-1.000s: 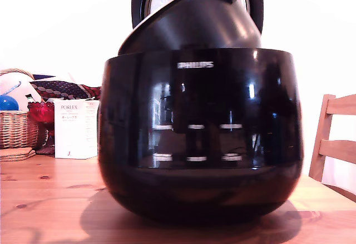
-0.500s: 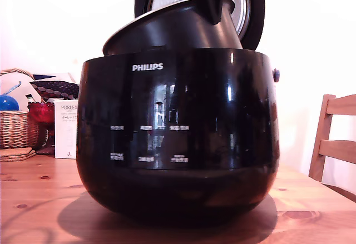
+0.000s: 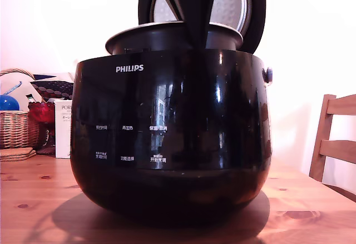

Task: Place the pot you are holding inside the rice cooker

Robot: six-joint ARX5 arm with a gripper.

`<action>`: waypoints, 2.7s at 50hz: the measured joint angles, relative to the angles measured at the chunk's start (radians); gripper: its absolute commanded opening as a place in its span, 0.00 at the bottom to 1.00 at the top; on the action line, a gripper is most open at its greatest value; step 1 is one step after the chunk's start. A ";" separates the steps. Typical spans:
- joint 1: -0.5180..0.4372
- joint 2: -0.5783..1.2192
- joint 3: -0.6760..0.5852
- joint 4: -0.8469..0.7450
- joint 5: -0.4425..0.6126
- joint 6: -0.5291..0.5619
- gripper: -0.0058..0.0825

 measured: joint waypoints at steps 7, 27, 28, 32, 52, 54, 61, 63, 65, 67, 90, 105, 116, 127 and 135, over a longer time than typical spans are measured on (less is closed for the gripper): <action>0.000 0.000 0.000 -0.016 0.006 0.148 0.04; 0.048 -0.001 0.000 0.006 0.104 0.544 0.04; 0.049 0.000 0.000 0.007 0.104 0.550 0.04; 0.052 0.000 0.000 0.012 0.105 0.571 0.04; 0.055 0.000 0.000 0.025 0.178 0.514 0.04; 0.055 0.000 0.000 0.024 0.182 0.478 0.04; 0.062 0.000 0.000 0.016 0.228 0.439 0.04; 0.068 0.000 0.001 0.015 0.254 0.390 0.04; 0.073 0.000 0.001 0.015 0.280 0.348 0.04; 0.077 0.000 0.001 0.015 0.297 0.339 0.04; 0.072 0.000 0.002 0.030 0.424 0.031 0.04; 0.067 0.000 0.002 0.030 0.402 0.086 0.04; 0.061 0.000 0.002 0.006 0.355 0.245 0.04; 0.045 0.000 0.002 -0.008 0.288 0.325 0.04; 0.040 0.000 0.002 -0.019 0.266 0.393 0.04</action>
